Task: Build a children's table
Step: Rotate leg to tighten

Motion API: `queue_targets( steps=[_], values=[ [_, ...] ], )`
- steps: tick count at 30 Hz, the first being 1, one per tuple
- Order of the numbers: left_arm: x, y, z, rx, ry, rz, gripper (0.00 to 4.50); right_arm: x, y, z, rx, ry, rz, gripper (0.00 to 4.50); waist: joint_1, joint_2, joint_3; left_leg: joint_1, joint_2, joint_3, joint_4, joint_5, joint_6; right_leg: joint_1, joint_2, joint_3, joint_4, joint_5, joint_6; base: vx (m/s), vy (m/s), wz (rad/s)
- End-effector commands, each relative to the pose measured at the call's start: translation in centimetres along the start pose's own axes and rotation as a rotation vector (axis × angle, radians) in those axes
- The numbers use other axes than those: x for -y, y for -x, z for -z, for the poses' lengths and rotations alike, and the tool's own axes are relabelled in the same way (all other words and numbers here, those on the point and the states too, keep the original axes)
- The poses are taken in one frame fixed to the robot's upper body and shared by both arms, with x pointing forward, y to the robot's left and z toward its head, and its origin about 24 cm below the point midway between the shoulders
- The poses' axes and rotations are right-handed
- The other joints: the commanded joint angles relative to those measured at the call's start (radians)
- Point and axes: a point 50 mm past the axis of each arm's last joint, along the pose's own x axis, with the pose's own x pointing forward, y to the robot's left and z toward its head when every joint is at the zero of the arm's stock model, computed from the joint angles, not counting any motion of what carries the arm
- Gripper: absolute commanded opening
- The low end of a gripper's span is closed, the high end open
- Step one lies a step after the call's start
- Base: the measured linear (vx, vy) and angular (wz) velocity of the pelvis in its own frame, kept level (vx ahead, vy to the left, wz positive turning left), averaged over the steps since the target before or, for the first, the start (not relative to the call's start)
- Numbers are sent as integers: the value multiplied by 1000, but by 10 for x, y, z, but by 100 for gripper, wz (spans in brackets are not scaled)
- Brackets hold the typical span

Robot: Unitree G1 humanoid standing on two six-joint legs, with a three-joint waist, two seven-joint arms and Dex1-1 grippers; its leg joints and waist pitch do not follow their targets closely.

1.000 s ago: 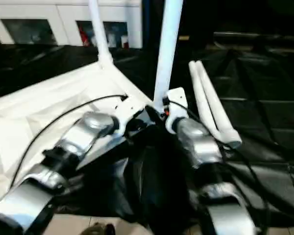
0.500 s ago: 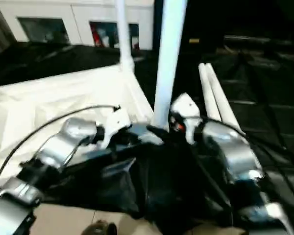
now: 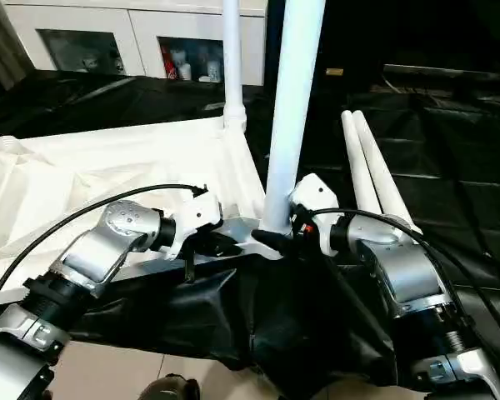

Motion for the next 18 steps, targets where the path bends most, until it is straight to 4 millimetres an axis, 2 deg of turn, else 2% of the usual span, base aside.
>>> queue_targets(
  steps=[1, 3, 4, 11, 18],
  values=[
    [3, 1, -21, 81, -85, 30, 0, -1, 1, 5, -26, -5, 1, 356, 0, -9, -93, 22, 57, -19, -58, -154, 72, 74, -73, 55, -54, -220, -185, 0, 0, 0],
    [2, 1, -21, 80, -85, 30, 0, -1, 0, 6, -26, -10, 1, 356, 0, -9, -91, 23, 57, -19, -59, -167, 68, 73, -72, 54, -56, -242, -179, 0, 0, 0],
    [2, 1, -21, 80, -85, 30, 0, -2, 0, 6, -26, -10, 0, 335, 0, -9, -92, 23, 57, -19, -58, -172, 65, 73, -73, 55, -57, -250, -176, 0, 0, 0],
    [3, 0, -20, 76, -84, 32, 0, -5, -3, 10, -23, -28, -4, 282, 0, -10, -93, 22, 55, -21, -56, -194, 51, 72, -74, 55, -59, -297, -158, 0, 0, 0],
    [1, -2, -19, 73, -60, 4, 0, -9, -7, 15, -6, -78, -7, 273, -1, -10, -95, 21, 55, -21, -54, -184, 53, 72, -72, 56, -52, -252, -174, 0, 0, 0]
  ],
)
